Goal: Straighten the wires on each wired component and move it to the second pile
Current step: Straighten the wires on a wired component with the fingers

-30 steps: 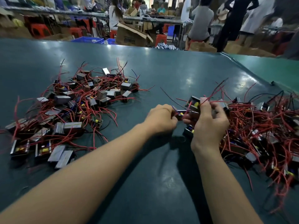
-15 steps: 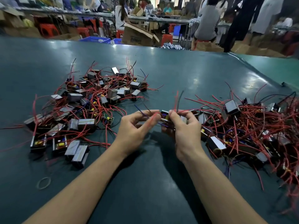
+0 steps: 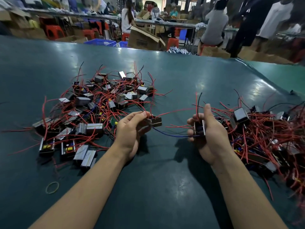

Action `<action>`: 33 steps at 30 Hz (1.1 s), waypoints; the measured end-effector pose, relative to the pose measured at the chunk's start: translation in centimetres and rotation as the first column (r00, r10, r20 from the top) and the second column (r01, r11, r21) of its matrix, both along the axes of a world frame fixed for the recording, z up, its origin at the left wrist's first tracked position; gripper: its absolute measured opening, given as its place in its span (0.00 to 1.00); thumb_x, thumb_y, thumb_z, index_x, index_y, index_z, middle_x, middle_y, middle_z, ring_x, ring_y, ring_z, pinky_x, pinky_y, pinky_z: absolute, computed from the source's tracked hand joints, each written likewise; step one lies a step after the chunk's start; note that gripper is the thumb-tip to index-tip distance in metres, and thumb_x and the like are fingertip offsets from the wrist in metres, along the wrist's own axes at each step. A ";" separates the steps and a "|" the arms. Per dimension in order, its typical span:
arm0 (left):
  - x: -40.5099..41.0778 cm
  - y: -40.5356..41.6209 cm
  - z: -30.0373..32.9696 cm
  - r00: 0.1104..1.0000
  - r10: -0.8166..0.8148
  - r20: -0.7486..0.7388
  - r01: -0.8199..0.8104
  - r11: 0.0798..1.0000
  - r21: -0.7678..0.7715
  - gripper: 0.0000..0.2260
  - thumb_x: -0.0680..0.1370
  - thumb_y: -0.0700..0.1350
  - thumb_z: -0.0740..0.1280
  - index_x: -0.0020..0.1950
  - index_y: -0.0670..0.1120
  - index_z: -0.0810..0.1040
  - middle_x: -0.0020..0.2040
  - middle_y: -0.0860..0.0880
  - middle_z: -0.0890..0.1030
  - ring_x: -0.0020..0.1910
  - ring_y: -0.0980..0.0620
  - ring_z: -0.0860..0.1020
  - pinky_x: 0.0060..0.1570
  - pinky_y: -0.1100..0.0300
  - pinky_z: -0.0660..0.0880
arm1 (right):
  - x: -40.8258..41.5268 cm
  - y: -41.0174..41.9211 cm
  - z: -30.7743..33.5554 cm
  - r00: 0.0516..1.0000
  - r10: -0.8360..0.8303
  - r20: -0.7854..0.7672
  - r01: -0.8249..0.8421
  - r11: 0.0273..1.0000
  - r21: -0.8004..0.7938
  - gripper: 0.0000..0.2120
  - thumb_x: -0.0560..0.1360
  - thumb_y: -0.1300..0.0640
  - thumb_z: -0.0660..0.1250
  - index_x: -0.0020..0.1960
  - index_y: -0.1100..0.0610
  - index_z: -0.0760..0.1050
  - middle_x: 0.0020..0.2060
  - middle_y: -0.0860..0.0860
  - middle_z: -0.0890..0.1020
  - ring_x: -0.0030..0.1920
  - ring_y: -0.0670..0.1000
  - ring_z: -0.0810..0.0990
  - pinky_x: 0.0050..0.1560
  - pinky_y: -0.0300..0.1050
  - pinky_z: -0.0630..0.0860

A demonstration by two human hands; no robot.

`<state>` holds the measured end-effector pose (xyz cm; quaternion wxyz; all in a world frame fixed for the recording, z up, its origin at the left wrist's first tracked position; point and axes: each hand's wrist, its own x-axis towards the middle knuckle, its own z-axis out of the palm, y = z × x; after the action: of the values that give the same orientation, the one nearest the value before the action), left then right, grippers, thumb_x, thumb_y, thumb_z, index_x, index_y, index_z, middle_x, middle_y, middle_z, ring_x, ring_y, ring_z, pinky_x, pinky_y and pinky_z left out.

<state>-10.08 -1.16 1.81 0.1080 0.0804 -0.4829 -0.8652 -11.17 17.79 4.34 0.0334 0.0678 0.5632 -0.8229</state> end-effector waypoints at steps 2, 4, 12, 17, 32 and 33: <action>-0.1 -0.1 0.1 1.000 -0.014 0.001 0.014 1.000 0.016 0.07 0.79 0.37 0.64 0.43 0.42 0.80 0.36 0.47 0.83 0.35 0.51 0.81 0.36 0.61 0.77 | -0.1 0.4 0.2 0.998 0.062 0.000 -0.062 0.994 -0.092 0.20 0.77 0.39 0.61 0.36 0.52 0.72 0.30 0.50 0.76 0.22 0.48 0.71 0.22 0.37 0.66; 0.0 0.0 0.1 0.998 -0.061 -0.029 0.062 0.998 0.016 0.07 0.79 0.35 0.62 0.45 0.41 0.79 0.36 0.45 0.84 0.35 0.51 0.82 0.34 0.62 0.78 | -0.1 0.5 0.1 0.995 0.096 -0.007 -0.097 0.992 -0.080 0.16 0.78 0.44 0.63 0.39 0.53 0.76 0.32 0.50 0.77 0.23 0.47 0.71 0.22 0.37 0.65; 1.0 0.3 0.0 0.960 -0.278 -0.032 0.270 0.949 -0.165 0.07 0.71 0.44 0.68 0.44 0.42 0.78 0.34 0.42 0.84 0.31 0.50 0.82 0.34 0.60 0.78 | 0.4 -0.8 -0.9 0.967 0.248 -0.059 -0.247 0.969 0.032 0.06 0.68 0.52 0.70 0.38 0.53 0.83 0.31 0.50 0.79 0.31 0.50 0.82 0.29 0.40 0.77; 0.9 0.2 -0.2 0.942 -0.329 -0.059 0.322 0.940 -0.109 0.04 0.71 0.41 0.68 0.43 0.42 0.81 0.36 0.42 0.84 0.34 0.49 0.84 0.35 0.60 0.80 | 0.6 -1.2 -1.0 0.959 0.274 -0.072 -0.271 0.961 0.049 0.04 0.76 0.63 0.65 0.46 0.59 0.78 0.31 0.54 0.81 0.35 0.51 0.83 0.44 0.48 0.81; 0.5 0.5 -0.4 0.976 -0.214 0.052 0.214 0.977 0.001 0.03 0.66 0.38 0.73 0.33 0.45 0.80 0.33 0.49 0.80 0.31 0.53 0.78 0.35 0.60 0.80 | 1.0 -1.8 -1.5 0.919 0.341 -0.197 -0.311 0.935 0.169 0.07 0.71 0.66 0.71 0.38 0.56 0.80 0.37 0.53 0.83 0.41 0.51 0.81 0.47 0.43 0.80; 0.6 0.5 -0.3 0.971 -0.233 0.051 0.232 0.973 0.011 0.04 0.65 0.38 0.73 0.36 0.43 0.79 0.33 0.49 0.81 0.32 0.53 0.78 0.35 0.61 0.80 | 0.9 -1.8 -1.6 0.920 0.319 -0.226 -0.254 0.927 0.276 0.09 0.72 0.66 0.71 0.37 0.54 0.80 0.35 0.51 0.82 0.38 0.48 0.79 0.43 0.39 0.78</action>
<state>-9.51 -0.62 1.48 -0.0068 0.0461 -0.4895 -0.8708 -10.31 15.95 2.74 0.0694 -0.1239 0.6620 -0.7359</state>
